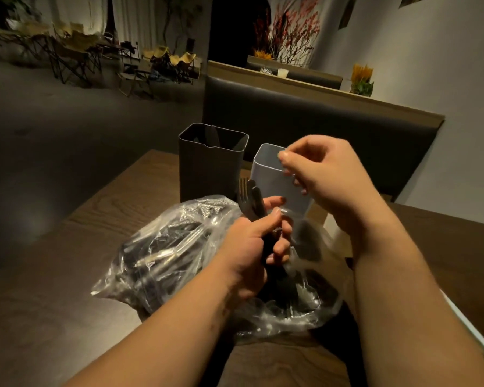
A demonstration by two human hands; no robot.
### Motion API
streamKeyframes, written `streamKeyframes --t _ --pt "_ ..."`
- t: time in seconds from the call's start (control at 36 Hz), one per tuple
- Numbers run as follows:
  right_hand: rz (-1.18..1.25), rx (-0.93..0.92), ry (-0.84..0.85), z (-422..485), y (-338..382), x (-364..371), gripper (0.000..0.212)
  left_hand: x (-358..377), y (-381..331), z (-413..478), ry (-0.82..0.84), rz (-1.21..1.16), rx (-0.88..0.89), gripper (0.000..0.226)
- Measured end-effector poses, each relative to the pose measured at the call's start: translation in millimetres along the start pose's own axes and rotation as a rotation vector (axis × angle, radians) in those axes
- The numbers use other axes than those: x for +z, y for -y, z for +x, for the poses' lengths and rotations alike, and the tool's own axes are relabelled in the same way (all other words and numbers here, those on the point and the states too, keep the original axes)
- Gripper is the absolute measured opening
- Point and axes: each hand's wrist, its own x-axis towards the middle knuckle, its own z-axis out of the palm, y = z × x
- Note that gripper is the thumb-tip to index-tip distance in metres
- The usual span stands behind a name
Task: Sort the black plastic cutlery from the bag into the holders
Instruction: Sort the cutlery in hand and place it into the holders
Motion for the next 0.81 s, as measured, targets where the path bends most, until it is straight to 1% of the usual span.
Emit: streamKeyframes --t 0.06,0.11,0.14,0.19,0.25,0.31,0.36,0.44,0.5,0.56,0.64,0.72,0.81 --pt "-0.084 0.061 0.087 -12.5 -7.9 -6.7 0.017 2.0 0.4 0.3 0.004 -0.022 0.028 0.019" --pt "-0.2 0.153 0.233 -14.3 -16.3 -11.8 0.027 1.9 -3.0 1.2 -0.004 -0.051 0.062 0.019" --pt "-0.197 0.215 0.326 -15.8 -21.2 -15.0 0.032 2.1 -4.3 1.7 -0.017 -0.065 0.08 0.021" --pt "-0.103 0.334 0.512 -20.4 -28.4 -20.7 0.045 1.7 -8.1 2.4 -0.037 -0.139 0.111 0.025" --pt "-0.071 0.37 0.658 -25.2 -34.6 -23.1 0.053 0.6 -12.6 1.5 -0.045 -0.239 0.153 0.03" --pt "-0.058 0.356 0.738 -28.1 -38.4 -23.2 0.052 -0.9 -16.2 0.3 -0.053 -0.302 0.196 0.032" --pt "0.034 0.359 0.776 -28.3 -40.2 -23.4 0.048 -1.4 -18.5 -0.5 -0.052 -0.341 0.218 0.032" --pt "0.113 0.346 0.856 -27.1 -39.3 -24.4 0.037 -1.5 -17.8 -0.8 -0.069 -0.351 0.232 0.031" --pt "0.073 0.319 0.854 -25.9 -40.6 -23.5 0.025 -1.0 -15.2 0.6 -0.069 -0.305 0.243 0.031" --pt "0.023 0.319 0.826 -24.9 -42.4 -22.8 0.018 0.0 -12.3 2.3 -0.074 -0.24 0.246 0.031" --pt "-0.015 0.302 0.748 -22.8 -47.6 -23.5 0.008 -0.4 -8.6 4.4 -0.092 -0.182 0.223 0.03" --pt "-0.03 0.284 0.636 -19.4 -50.6 -28.1 0.005 -0.3 -4.5 3.1 -0.071 -0.156 0.172 0.029" --pt "-0.066 0.251 0.606 -18.4 -49.4 -31.0 0.008 0.8 -1.7 0.6 -0.031 -0.125 0.136 0.033"
